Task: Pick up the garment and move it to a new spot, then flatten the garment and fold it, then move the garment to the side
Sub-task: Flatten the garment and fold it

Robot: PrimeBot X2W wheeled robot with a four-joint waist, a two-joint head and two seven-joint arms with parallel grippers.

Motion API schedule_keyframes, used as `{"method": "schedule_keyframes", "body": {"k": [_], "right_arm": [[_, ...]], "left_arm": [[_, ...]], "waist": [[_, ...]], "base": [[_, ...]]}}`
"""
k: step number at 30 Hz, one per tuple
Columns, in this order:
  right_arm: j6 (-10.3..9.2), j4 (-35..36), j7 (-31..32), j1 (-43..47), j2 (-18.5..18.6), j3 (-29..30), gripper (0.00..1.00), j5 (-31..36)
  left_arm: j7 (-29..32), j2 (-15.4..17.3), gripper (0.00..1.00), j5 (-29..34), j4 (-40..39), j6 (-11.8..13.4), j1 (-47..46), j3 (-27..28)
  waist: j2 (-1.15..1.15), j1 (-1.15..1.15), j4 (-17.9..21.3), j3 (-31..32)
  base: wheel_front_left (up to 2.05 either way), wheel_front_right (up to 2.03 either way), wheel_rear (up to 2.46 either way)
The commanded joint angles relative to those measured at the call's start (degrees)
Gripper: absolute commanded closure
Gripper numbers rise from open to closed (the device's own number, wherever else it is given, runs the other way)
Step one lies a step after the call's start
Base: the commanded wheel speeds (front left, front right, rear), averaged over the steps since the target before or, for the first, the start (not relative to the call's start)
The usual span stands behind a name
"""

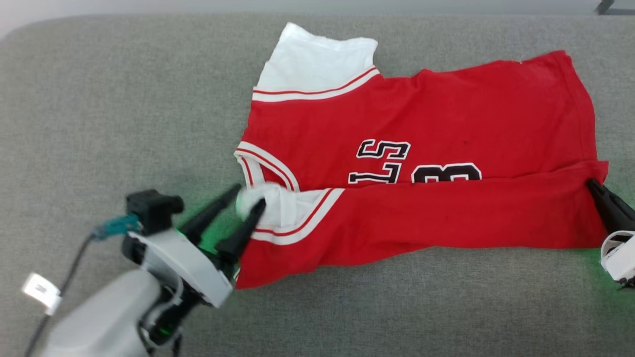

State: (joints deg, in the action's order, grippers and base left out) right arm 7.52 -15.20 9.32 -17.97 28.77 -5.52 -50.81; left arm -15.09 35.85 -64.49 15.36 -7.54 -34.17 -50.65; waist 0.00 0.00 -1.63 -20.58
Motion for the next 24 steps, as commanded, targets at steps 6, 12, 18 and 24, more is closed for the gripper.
{"method": "schedule_keyframes", "body": {"k": [6, 12, 18, 24], "right_arm": [[-0.06, 2.16, -1.94, 1.15, -0.24, 0.73, 0.00, 0.71], [-0.06, 4.80, -2.78, 1.95, -0.36, 2.49, 0.00, 1.16], [-0.06, 7.14, -1.66, 2.35, -0.41, 4.62, 0.00, 1.94], [-0.06, 8.54, -0.42, 2.31, -1.08, 5.98, 0.00, 2.71]], "left_arm": [[1.50, 6.13, 0.00, -0.42, -2.13, 0.13, -4.12, -2.29], [10.12, 12.19, 0.00, 0.19, -4.74, 0.72, -9.52, -4.25], [28.66, 14.53, 0.00, -2.06, -8.01, 6.84, -13.79, -7.52], [47.21, 15.63, 0.00, -12.04, -16.00, 10.33, -14.98, -9.81]], "waist": [[0.00, 0.00, -0.64, 2.50], [0.00, 0.00, -1.26, 4.39], [0.00, 0.00, -1.62, 5.31], [0.00, 0.00, -1.49, 4.94]], "base": [[0.00, 0.00, 0.00], [0.00, 0.00, 0.00], [0.00, 0.00, 0.00], [0.00, 0.00, 0.00]]}}
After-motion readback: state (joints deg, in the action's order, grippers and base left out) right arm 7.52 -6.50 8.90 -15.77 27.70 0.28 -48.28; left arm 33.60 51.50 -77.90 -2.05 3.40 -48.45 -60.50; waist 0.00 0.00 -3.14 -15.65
